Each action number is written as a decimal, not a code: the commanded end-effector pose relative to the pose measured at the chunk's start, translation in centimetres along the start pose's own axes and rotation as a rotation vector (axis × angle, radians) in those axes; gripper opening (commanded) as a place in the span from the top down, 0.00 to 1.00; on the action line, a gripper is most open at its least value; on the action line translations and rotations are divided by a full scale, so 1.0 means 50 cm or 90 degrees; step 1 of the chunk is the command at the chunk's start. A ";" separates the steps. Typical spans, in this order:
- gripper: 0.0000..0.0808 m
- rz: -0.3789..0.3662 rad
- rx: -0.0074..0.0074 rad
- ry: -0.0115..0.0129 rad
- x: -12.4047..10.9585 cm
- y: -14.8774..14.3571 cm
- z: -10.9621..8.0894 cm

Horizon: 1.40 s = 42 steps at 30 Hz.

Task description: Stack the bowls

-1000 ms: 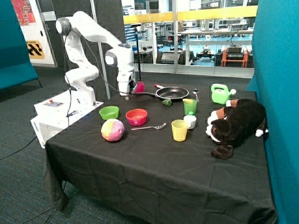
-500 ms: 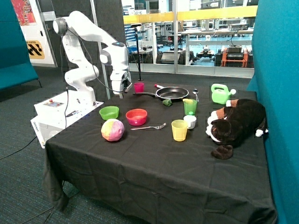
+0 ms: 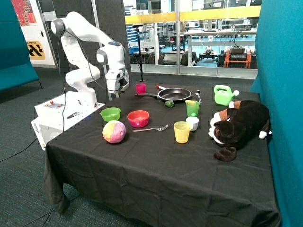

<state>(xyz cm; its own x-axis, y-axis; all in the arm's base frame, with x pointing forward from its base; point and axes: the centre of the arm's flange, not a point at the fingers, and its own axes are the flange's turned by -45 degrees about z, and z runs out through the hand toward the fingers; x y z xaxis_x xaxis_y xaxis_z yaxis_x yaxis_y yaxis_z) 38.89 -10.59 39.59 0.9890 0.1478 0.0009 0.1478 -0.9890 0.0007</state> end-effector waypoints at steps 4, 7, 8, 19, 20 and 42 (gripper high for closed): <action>0.29 0.034 0.0004 -0.0006 -0.050 -0.021 -0.016; 0.29 0.028 0.0004 -0.0006 -0.055 -0.020 -0.017; 0.29 0.024 0.0004 -0.0006 -0.057 -0.018 -0.016; 0.29 -0.007 0.0004 -0.0006 -0.058 0.054 0.013; 0.29 -0.010 0.0004 -0.0006 -0.059 0.061 0.018; 0.30 0.013 0.0004 -0.0006 -0.088 0.068 0.087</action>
<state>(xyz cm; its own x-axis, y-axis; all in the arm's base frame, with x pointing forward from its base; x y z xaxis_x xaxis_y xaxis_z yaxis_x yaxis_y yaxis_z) 35.58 -14.81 36.72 0.9877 0.1564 -0.0002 0.1564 -0.9877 -0.0024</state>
